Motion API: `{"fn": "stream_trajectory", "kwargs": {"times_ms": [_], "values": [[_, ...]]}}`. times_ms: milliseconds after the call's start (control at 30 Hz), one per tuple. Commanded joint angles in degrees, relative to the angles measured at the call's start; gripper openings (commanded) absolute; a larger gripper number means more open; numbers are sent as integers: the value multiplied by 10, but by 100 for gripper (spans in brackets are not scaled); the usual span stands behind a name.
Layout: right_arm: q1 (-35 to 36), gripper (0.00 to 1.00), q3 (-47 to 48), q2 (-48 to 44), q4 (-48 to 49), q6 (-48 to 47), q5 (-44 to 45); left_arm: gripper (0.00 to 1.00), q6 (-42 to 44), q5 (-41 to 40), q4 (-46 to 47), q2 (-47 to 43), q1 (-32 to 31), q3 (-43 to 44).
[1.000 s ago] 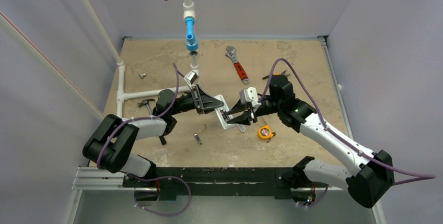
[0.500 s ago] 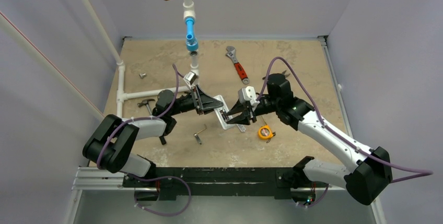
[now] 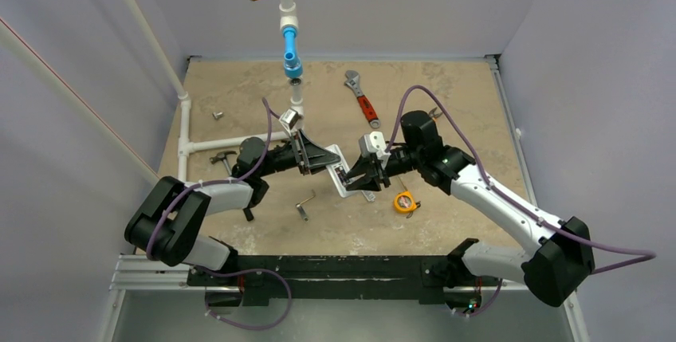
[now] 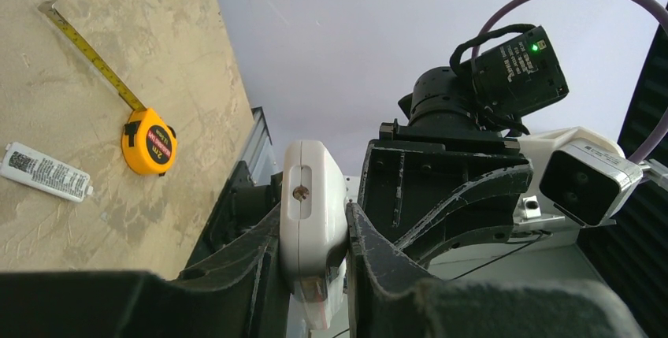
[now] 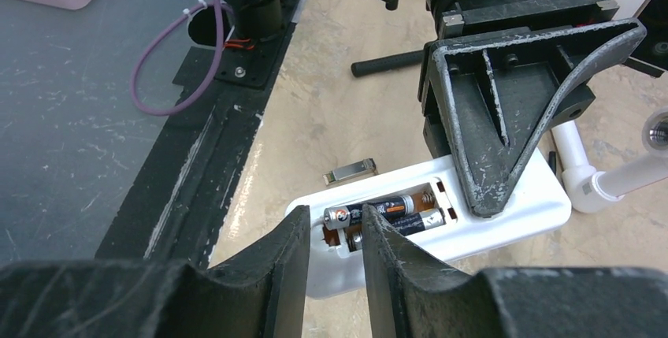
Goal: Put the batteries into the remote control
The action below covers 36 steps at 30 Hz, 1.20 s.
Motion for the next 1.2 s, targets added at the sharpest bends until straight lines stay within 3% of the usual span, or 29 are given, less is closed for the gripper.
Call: {"fn": "stream_trajectory", "kwargs": {"times_ms": [0,1167], "values": [[-3,28,24,-1,-6,-12,-1,0,13,-5,22,-18,6,1],[-2,14,54,56,-4,28,32,0,40,-13,-30,-41,8,3]]}}
